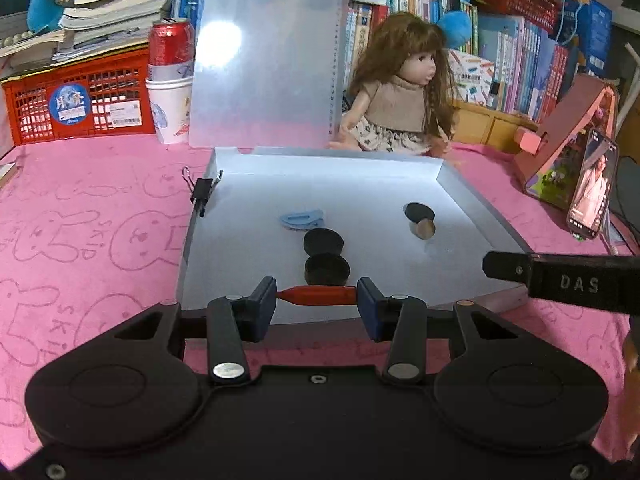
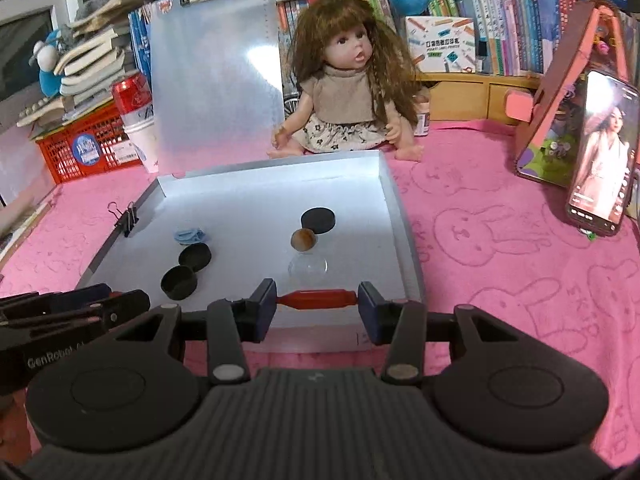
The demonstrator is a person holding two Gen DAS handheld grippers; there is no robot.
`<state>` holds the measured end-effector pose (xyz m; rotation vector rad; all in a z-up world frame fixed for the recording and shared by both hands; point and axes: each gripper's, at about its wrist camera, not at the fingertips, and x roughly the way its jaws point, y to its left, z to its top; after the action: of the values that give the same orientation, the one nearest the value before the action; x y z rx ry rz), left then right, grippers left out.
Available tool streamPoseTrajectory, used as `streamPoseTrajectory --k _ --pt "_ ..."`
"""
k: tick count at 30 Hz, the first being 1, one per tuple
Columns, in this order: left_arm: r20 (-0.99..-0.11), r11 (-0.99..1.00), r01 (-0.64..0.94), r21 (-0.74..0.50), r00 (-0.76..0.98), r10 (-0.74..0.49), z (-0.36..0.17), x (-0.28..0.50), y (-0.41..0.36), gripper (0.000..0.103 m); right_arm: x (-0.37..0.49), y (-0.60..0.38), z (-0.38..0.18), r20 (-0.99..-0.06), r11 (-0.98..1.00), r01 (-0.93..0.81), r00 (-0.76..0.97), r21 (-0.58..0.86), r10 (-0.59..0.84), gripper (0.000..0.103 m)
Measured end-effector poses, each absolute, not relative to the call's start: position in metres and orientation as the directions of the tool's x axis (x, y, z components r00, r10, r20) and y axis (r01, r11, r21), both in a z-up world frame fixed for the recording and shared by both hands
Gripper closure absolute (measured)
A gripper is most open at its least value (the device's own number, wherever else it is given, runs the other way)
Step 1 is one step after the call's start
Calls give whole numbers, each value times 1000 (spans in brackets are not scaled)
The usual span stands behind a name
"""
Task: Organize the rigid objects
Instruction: 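Release the red cylinder in the box with the right tool while the left tool releases its cylinder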
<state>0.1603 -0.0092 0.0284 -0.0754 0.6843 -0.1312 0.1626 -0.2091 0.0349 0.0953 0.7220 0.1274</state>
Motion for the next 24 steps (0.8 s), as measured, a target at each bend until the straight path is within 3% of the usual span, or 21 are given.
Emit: streamPoseTrajectory --k 11,24 --pt "-676 985 106 -135 717 -170 20 183 -15 61 194 -201 19 -734 989 -101 662 110 150 53" --pt "-686 991 76 -106 716 -128 8 201 -18 61 204 -197 9 -739 993 -92 664 70 114 53"
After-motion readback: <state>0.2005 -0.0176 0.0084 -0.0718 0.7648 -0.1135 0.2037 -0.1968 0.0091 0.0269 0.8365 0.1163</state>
